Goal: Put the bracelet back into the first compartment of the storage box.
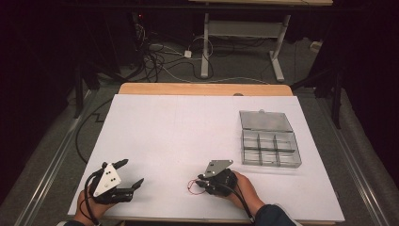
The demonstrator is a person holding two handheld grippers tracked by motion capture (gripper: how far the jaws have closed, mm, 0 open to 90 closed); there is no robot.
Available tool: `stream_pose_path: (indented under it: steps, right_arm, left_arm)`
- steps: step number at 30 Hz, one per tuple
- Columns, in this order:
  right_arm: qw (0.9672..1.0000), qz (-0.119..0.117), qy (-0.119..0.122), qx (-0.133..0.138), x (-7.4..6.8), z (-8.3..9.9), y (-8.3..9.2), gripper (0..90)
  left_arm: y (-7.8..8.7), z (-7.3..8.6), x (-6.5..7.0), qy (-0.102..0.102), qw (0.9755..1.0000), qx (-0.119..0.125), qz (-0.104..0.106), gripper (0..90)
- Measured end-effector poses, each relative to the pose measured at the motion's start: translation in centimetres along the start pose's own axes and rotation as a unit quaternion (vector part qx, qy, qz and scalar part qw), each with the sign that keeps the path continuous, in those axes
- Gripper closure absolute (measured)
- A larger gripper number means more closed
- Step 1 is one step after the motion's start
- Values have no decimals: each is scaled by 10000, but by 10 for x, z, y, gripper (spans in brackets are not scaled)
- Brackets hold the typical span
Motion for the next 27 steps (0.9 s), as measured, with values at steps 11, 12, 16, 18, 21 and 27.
stream_pose_path:
  steps: [11,12,16,18,21,27]
  right_arm:
    - [9997,149,73,166,2,-1,6,892]
    - [9996,166,35,218,3,-2,9,892]
    - [9986,273,91,433,6,-8,22,892]
    - [9981,327,105,507,7,-11,28,892]
    - [9972,398,118,625,8,-15,37,892]
    - [9946,581,148,852,14,-21,56,892]
  left_arm:
    - [1,0,-1,-23,10000,10,-32,170]
    - [1,0,-1,-24,10000,12,-37,170]
    - [1,1,-1,-21,10000,8,-34,170]
    - [1,0,-1,-20,10000,23,-47,170]
    - [1,0,-2,-7,10000,29,-47,170]
    - [1,0,-1,-21,10000,33,-46,170]
Point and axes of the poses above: each handheld gripper's, and its own axes: y roughly backward along the jaws, z roughly out of its underside, x roughly to its right, the point moved 7 cm from there along -y, roughly forward along the jaws, and after that the axes turned 5 degrees about x, right-handed, at the moved point
